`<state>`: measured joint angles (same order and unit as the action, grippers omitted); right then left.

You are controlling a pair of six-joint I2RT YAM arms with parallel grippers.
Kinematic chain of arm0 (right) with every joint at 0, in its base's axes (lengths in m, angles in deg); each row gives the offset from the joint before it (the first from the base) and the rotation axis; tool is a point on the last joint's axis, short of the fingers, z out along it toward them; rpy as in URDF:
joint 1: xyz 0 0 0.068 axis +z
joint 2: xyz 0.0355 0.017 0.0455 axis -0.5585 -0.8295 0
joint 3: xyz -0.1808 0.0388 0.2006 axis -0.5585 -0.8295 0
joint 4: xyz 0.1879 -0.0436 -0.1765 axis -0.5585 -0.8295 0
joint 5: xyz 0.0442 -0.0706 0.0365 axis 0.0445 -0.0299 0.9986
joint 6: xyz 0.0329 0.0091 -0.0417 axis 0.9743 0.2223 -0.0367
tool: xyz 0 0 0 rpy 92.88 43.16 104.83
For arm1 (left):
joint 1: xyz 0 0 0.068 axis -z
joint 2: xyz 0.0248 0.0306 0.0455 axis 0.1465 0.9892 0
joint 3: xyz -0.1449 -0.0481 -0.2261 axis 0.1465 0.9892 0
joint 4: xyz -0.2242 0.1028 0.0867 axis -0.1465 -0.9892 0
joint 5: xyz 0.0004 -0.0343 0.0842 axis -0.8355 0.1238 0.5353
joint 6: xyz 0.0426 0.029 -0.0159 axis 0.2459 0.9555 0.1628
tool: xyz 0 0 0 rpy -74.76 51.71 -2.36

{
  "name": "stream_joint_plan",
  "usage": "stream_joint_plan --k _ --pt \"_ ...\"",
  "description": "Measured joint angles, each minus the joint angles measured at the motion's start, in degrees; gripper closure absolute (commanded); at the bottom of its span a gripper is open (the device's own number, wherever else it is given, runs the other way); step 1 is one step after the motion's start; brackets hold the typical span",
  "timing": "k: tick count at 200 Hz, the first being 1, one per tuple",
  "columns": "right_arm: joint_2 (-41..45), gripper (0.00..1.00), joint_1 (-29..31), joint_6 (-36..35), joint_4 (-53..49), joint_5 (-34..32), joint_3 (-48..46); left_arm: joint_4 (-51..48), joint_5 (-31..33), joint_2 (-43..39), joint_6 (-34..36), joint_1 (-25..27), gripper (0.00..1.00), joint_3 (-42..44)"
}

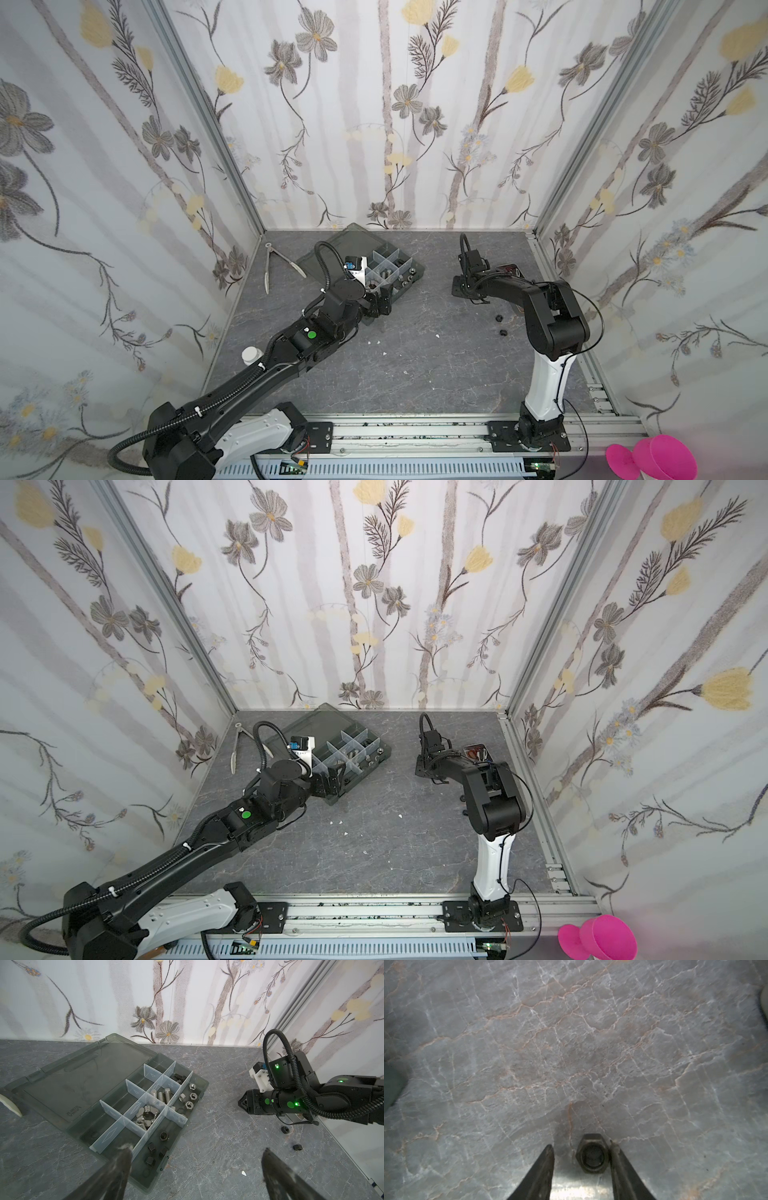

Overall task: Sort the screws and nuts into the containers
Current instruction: 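Carry the nut to the organizer with the left gripper while the right gripper grasps another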

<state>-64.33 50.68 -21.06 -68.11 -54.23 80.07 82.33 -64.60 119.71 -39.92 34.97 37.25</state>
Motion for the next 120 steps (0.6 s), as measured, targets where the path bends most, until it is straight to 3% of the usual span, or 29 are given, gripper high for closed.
stream_joint_plan --k 30,120 --pt "-1.0 0.63 -0.1 -0.2 0.1 -0.7 1.0 0.0 -0.3 0.1 0.0 -0.2 0.03 0.0" --pt "-1.5 0.91 -0.6 -0.4 1.2 -1.4 1.3 -0.1 -0.8 0.0 0.0 -0.3 0.03 -0.2"
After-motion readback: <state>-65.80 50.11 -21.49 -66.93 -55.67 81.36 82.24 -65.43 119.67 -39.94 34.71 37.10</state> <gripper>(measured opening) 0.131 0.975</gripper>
